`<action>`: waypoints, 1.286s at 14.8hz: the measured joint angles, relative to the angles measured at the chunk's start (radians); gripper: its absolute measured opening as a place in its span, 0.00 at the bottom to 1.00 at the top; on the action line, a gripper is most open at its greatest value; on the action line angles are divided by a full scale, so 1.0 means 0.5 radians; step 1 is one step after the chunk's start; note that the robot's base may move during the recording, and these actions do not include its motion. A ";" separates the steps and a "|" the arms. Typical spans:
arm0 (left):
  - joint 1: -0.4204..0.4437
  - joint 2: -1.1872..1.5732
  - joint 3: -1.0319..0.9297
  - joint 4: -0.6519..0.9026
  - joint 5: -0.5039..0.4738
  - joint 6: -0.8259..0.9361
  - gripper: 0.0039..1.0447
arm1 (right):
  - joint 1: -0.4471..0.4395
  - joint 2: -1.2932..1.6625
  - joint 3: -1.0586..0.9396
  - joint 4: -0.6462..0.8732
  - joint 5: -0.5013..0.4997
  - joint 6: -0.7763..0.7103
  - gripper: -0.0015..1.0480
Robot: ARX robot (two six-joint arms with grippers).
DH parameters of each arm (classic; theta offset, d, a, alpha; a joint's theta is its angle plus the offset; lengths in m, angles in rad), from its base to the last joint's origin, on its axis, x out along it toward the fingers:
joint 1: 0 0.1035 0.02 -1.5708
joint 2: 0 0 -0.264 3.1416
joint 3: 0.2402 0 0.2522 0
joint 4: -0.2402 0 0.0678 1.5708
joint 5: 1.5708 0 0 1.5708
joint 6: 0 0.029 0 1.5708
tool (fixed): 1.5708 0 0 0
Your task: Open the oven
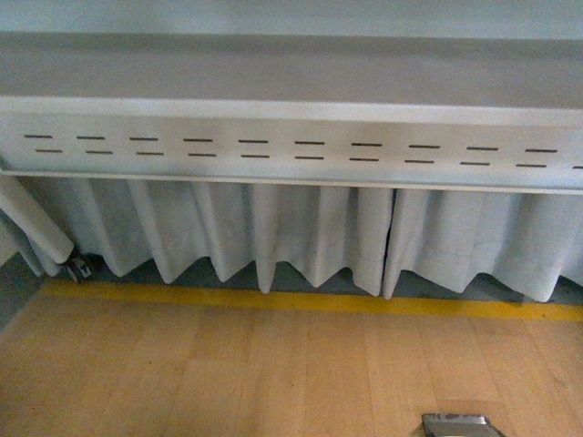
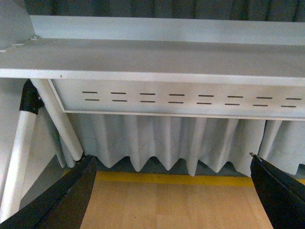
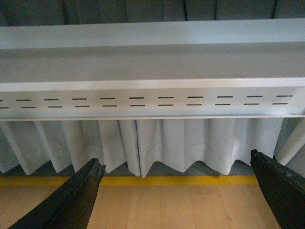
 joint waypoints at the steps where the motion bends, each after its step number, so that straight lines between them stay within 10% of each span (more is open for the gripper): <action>1: 0.000 0.000 0.000 0.001 0.000 -0.001 0.94 | 0.000 0.000 0.000 0.000 0.000 -0.001 0.94; 19: 0.000 0.000 0.000 0.008 -0.002 0.005 0.94 | 0.000 0.000 0.000 0.007 0.001 -0.005 0.94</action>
